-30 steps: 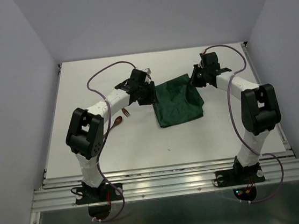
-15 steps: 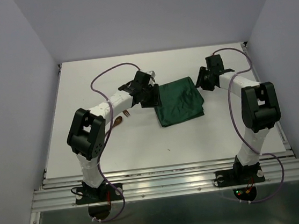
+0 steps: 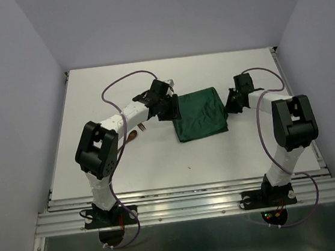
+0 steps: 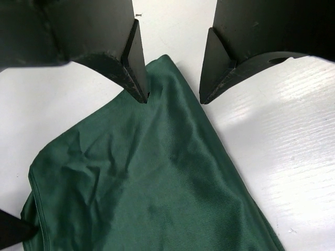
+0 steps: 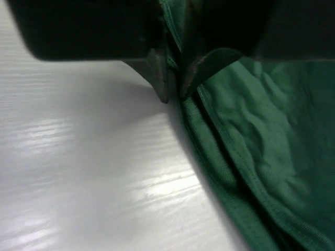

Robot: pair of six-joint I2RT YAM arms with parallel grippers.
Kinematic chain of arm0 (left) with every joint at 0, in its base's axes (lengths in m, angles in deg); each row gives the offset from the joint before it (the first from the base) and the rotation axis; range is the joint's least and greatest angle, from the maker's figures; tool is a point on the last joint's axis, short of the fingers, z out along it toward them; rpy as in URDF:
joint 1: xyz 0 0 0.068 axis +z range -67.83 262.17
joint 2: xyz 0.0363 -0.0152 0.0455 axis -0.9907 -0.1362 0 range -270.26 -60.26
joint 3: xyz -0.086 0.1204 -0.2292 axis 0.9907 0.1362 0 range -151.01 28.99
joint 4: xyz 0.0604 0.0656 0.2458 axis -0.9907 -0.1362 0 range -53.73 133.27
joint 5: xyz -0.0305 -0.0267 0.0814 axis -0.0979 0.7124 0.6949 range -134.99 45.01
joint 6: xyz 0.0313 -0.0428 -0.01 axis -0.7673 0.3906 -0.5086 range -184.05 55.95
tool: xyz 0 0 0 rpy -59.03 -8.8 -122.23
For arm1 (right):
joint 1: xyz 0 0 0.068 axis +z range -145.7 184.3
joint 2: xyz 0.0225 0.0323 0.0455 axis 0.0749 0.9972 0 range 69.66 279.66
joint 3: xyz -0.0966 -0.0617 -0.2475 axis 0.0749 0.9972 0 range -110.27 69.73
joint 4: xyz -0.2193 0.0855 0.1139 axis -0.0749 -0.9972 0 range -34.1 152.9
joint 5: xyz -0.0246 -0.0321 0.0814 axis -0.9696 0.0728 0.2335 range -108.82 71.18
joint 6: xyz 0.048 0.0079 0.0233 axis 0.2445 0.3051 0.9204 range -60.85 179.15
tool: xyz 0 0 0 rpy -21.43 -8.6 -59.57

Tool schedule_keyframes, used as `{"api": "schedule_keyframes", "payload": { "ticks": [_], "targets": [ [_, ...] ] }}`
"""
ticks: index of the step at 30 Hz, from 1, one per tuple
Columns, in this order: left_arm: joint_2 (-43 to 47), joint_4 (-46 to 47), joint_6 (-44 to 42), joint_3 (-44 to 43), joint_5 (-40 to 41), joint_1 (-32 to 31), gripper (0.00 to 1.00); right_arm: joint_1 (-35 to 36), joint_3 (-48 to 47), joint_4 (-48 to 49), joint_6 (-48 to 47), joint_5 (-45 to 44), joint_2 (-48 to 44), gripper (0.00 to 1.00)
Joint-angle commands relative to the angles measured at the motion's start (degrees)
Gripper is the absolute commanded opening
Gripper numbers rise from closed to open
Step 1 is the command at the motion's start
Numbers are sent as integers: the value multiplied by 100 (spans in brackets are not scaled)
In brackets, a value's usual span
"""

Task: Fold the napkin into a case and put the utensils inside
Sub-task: Smooth out the lower triangle-folded napkin at the center of the board.

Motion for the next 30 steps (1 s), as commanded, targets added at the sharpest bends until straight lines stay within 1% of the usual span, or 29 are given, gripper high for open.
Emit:
{"api": "schedule_keyframes", "payload": {
  "ticks": [1, 3, 5, 9, 10, 13, 16, 22, 23, 24, 26, 27, 28, 30],
  "targets": [
    [125, -89, -144, -218, -3, -26, 54, 22, 605, 307, 374, 548, -386, 8],
    [116, -98, -161, -254, 6, -26, 54, 83, 1017, 483, 560, 724, -536, 2],
    [98, -115, -197, -289, 6, -26, 54, 301, 1265, 633, 832, 716, -764, 1],
    [107, -203, -284, -298, 58, -61, 54, 653, 1792, 869, 1481, 593, -1159, 1],
    [133, -229, -337, -298, 93, -131, 52, 654, 2002, 931, 1588, 593, -1326, 1],
    [195, -326, -416, -237, 260, -298, 49, 716, 2214, 1063, 1956, 540, -1564, 1],
    [388, -344, -478, -96, 340, -623, 46, 716, 2364, 1143, 2186, 540, -1819, 1],
    [450, -274, -478, 19, 752, -1440, 45, 769, 2303, 1178, 2239, 566, -1802, 1],
    [389, -273, -504, -16, 875, -1554, 45, 769, 2286, 1178, 2239, 575, -1785, 1],
    [336, -282, -548, -51, 1085, -1799, 47, 769, 2268, 1187, 2231, 610, -1767, 1],
    [187, -274, -653, -157, 1402, -2012, 54, 769, 2276, 1222, 2230, 637, -1732, 1],
    [125, -239, -680, -183, 1604, -2204, 55, 769, 2294, 1239, 2230, 654, -1732, 1],
    [55, -229, -715, -236, 1701, -2206, 56, 769, 2303, 1248, 2230, 654, -1723, 1],
    [-147, -221, -759, -385, 1781, -2407, 59, 769, 2320, 1240, 2239, 663, -1696, 1]
  ]
}}
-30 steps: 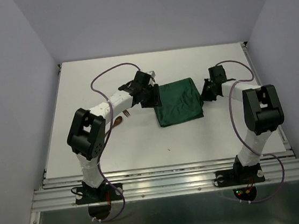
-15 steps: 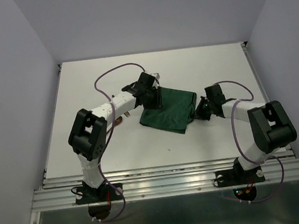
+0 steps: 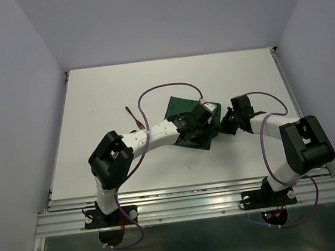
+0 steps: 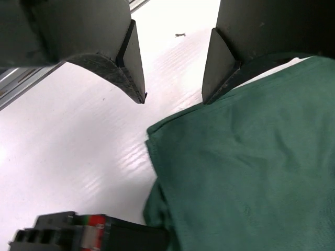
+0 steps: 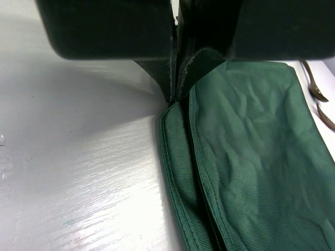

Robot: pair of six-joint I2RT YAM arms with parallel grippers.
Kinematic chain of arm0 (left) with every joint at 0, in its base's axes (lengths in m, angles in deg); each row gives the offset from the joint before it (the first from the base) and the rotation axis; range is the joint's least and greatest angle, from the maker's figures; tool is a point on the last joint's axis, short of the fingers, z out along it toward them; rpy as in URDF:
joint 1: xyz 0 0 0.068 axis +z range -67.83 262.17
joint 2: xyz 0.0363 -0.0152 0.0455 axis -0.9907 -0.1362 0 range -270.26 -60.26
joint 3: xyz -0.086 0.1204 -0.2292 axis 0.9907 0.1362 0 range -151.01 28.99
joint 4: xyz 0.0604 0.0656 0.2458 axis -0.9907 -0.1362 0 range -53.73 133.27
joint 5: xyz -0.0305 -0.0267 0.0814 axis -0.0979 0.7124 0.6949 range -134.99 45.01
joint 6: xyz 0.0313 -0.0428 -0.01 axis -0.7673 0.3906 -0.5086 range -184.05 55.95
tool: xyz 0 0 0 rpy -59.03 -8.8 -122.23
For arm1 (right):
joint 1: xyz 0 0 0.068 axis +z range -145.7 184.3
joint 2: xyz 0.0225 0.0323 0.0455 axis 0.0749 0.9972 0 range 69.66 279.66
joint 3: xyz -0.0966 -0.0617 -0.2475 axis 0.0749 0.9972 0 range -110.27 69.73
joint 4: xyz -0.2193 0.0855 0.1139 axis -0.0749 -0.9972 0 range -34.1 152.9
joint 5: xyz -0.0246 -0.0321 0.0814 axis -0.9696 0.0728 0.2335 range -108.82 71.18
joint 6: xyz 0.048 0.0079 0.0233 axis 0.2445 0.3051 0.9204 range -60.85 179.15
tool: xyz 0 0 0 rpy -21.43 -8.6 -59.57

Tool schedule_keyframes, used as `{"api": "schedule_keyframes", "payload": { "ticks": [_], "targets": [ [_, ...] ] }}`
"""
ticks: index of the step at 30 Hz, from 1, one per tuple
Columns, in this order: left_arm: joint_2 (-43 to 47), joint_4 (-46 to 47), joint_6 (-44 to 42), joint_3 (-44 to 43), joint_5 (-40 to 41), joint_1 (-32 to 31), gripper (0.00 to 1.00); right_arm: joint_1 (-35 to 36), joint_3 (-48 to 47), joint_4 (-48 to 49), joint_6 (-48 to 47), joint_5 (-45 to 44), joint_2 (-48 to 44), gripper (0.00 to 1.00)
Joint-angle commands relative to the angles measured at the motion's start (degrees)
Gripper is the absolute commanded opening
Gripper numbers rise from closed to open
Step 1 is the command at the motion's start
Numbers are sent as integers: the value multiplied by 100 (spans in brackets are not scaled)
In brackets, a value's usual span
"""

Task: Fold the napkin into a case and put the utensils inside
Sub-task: Smooth out the lower triangle-folded napkin at the center of the board.

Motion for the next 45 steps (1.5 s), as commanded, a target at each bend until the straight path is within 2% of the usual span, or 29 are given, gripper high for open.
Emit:
{"api": "schedule_keyframes", "payload": {
  "ticks": [1, 5, 8, 11, 16, 32, 45],
  "targets": [
    [-198, 83, -226, -364, 616, -279, 60, 23, -18, 284, 82, 47, 0, 1],
    [-365, 285, -226, -347, 651, -420, 74, 23, 34, 284, 82, 47, -44, 1],
    [-470, 470, -226, -338, 757, -464, 76, 23, 78, 302, 99, 38, -53, 1],
    [-585, 681, -191, -320, 818, -464, 71, 23, 87, 319, 143, 64, -71, 1],
    [-629, 1023, -156, -223, 854, -464, 70, 23, 79, 320, 152, 90, -71, 1],
    [-1024, 1208, -50, -241, 1135, -482, 56, 23, 61, 293, 161, 64, -71, 1],
    [-946, 1191, -15, -233, 1302, -473, 31, 23, -27, 126, 73, -76, -124, 1]
  ]
}}
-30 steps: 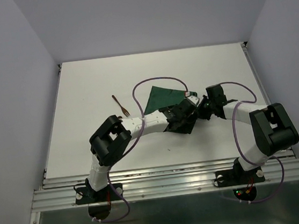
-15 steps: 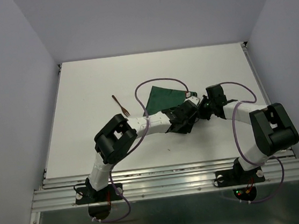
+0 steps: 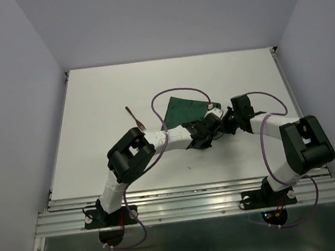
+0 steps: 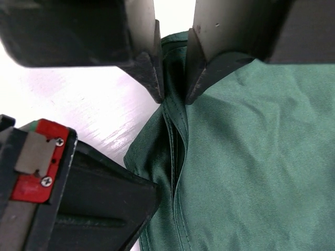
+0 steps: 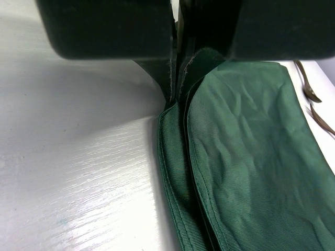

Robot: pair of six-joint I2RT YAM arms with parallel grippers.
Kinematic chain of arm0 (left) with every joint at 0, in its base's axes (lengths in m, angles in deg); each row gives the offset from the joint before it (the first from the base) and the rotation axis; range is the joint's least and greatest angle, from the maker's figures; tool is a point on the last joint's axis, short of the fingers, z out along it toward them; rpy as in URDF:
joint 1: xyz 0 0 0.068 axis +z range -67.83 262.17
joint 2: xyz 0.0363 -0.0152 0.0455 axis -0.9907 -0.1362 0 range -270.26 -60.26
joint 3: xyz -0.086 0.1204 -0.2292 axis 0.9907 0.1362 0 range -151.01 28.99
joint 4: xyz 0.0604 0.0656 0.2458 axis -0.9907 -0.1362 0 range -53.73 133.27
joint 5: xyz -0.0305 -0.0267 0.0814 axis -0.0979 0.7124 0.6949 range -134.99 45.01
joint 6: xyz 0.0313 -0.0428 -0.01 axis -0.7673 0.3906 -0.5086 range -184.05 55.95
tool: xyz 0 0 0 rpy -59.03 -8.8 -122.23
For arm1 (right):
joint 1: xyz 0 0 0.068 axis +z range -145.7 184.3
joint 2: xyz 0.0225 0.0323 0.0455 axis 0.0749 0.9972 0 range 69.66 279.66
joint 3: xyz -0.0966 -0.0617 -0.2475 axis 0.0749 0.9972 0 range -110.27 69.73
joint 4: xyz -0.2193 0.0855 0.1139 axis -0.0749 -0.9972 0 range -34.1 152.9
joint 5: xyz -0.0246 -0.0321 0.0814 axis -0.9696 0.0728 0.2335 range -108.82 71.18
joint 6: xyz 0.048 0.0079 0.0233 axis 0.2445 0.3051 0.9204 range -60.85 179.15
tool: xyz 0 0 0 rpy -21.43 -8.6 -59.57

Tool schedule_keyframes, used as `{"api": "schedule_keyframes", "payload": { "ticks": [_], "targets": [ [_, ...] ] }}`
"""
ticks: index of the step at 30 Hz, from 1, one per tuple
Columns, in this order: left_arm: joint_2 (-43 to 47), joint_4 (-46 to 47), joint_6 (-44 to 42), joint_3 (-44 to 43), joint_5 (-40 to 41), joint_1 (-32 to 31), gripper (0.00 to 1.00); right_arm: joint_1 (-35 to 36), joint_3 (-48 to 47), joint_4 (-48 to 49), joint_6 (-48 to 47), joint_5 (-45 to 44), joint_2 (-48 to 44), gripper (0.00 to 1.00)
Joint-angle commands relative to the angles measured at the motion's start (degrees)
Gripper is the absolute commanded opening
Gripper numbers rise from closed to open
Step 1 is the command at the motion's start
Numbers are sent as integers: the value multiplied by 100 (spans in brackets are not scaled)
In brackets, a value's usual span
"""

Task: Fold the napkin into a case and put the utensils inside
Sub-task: Smooth out the lower triangle-folded napkin at the center of the board.

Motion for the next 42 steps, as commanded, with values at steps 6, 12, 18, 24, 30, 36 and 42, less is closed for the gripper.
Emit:
{"api": "schedule_keyframes", "payload": {
  "ticks": [6, 12, 18, 24, 30, 36, 42],
  "targets": [
    [308, 210, 119, -66, -287, 76, 30, 21, 30, 41, -19, -153, -90, 1],
    [316, 236, 189, -66, -585, 199, 29, 21, 92, 67, -10, -135, -90, 1],
    [352, 228, 189, -75, -674, 296, 36, 21, 109, 102, -19, -118, -64, 1],
    [352, 210, 180, -110, -735, 322, 49, 21, 92, 138, -36, -83, -20, 1],
    [396, 210, 171, -154, -727, 331, 37, 21, 65, 164, -45, -56, 33, 1],
    [483, 201, 189, -180, -639, 357, 34, 21, 57, 182, -71, -48, 50, 1],
    [492, 201, 224, -207, -665, 393, 44, 21, 57, 173, -80, -39, 68, 1]
  ]
}}
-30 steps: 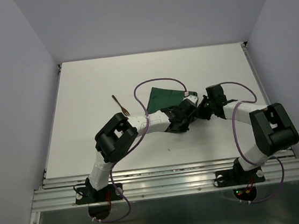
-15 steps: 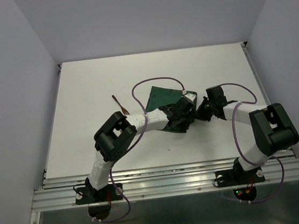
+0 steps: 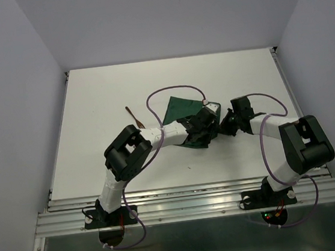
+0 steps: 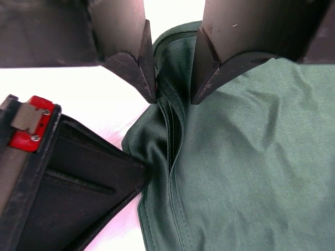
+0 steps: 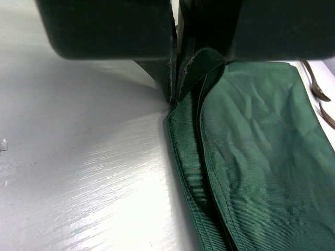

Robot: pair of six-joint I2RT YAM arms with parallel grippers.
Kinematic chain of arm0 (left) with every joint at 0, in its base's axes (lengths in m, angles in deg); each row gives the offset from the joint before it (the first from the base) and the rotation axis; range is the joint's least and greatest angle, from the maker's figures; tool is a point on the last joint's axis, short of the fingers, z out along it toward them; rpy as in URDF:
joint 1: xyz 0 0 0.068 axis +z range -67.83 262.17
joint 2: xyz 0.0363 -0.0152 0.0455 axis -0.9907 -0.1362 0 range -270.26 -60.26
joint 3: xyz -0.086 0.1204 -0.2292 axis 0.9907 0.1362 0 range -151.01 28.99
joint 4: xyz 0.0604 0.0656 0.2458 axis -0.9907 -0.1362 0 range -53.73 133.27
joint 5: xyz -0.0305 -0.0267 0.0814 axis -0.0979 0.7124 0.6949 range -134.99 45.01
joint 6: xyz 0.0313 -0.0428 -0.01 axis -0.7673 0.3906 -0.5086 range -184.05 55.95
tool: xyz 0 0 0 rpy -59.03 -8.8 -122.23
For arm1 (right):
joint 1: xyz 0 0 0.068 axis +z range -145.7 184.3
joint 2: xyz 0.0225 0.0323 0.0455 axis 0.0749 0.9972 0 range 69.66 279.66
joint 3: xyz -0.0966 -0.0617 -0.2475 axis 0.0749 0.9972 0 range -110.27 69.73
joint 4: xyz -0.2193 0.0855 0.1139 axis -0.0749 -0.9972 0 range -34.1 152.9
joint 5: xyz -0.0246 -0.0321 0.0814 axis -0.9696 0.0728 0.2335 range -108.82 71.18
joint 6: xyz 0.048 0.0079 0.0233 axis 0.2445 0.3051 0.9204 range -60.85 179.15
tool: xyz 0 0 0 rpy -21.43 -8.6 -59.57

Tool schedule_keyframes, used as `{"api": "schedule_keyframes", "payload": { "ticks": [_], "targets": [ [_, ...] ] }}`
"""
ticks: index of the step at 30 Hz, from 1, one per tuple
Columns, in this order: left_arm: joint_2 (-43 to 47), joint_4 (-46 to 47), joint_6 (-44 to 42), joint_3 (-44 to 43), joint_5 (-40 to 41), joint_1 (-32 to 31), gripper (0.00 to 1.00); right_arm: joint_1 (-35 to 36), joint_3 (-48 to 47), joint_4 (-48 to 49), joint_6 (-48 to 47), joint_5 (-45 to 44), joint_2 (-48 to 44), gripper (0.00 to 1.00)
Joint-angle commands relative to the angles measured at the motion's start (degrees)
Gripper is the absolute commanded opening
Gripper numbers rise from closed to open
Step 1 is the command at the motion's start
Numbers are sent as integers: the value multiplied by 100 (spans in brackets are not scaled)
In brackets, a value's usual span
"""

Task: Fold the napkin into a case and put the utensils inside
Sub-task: Smooth out the lower triangle-folded napkin at the center of the board.

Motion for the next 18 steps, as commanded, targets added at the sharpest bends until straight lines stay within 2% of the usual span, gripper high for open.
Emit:
{"api": "schedule_keyframes", "payload": {
  "ticks": [1, 7, 11, 18],
  "targets": [
    [449, 72, 38, -207, 41, 52, 44, 21, -40, 169, -58, 9, 48, 1],
    [475, 125, 74, -180, -21, 69, 43, 21, -48, 169, -67, 9, 57, 1],
    [457, 125, 82, -180, -21, 87, 36, 21, -57, 177, -67, 18, 83, 1],
    [571, 134, 100, -154, 32, 113, 36, 21, -57, 177, -93, 18, 101, 1]
  ]
}}
